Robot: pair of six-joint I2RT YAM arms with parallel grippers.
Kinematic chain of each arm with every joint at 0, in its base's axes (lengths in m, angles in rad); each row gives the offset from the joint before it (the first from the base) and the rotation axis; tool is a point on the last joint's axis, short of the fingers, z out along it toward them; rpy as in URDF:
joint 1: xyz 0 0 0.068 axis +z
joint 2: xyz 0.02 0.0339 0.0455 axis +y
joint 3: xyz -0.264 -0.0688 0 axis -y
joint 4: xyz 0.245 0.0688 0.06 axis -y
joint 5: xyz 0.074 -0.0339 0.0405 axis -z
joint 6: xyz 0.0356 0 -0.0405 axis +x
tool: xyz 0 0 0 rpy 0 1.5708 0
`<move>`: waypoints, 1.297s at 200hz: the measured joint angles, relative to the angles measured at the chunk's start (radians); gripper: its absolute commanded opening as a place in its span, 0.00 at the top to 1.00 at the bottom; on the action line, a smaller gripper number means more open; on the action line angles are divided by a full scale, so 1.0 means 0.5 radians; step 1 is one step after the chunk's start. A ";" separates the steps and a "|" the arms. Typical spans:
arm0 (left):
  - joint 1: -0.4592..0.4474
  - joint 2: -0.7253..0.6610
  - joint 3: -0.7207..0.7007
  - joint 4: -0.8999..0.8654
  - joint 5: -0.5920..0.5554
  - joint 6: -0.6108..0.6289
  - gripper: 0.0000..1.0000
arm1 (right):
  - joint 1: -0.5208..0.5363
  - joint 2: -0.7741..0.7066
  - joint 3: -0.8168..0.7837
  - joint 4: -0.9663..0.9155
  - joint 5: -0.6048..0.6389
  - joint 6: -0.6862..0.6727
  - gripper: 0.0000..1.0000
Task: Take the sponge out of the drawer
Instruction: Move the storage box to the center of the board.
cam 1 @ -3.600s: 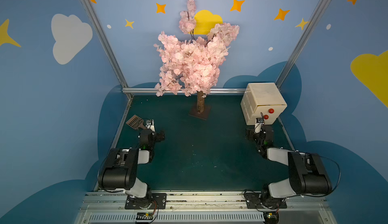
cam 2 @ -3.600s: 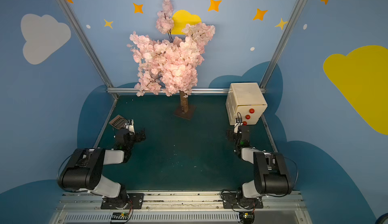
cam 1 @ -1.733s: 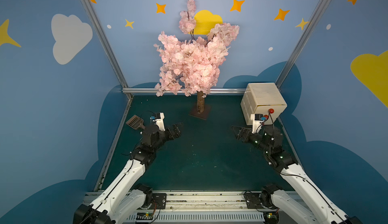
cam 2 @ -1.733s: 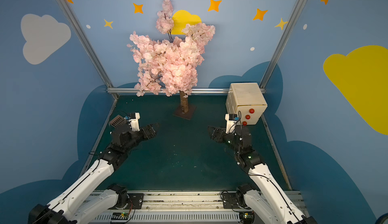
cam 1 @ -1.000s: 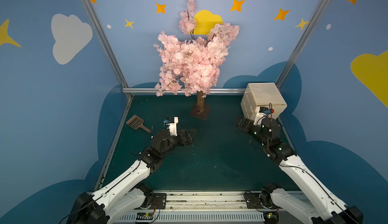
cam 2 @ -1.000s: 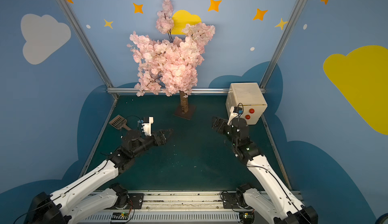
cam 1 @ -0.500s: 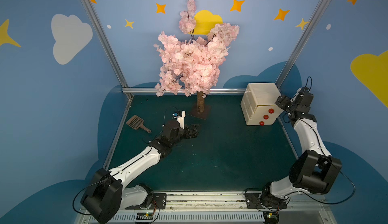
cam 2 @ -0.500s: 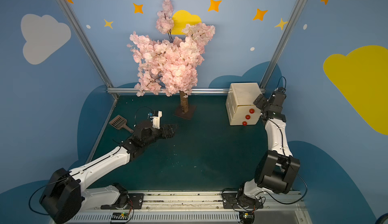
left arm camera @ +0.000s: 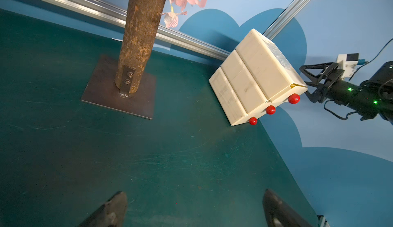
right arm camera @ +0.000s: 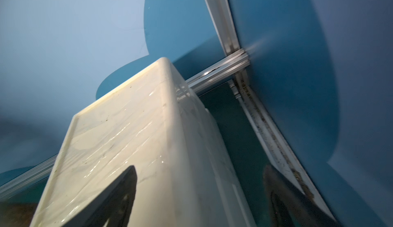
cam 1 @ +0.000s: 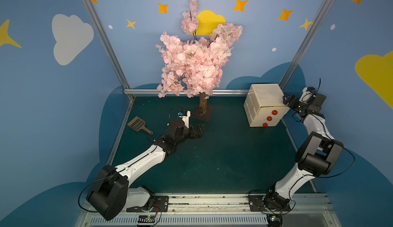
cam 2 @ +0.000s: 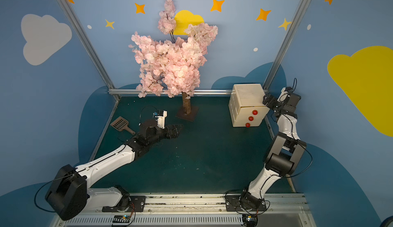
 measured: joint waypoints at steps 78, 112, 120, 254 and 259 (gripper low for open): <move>-0.001 0.174 0.114 0.033 0.135 0.034 0.01 | 0.346 -0.268 -0.345 -0.043 -0.169 -0.103 0.24; -0.001 0.349 0.239 0.076 0.232 0.046 0.01 | 0.758 -0.586 -0.618 -0.084 -0.115 -0.125 0.16; -0.001 0.389 0.267 0.082 0.262 0.051 0.01 | 0.810 -0.632 -0.625 -0.105 -0.090 -0.142 0.14; -0.002 0.482 0.344 0.087 0.461 0.083 0.01 | 0.448 0.202 0.452 -0.061 -0.425 -0.112 0.14; -0.002 0.482 0.344 0.087 0.461 0.084 0.01 | 0.453 0.244 0.488 -0.090 -0.459 -0.121 0.14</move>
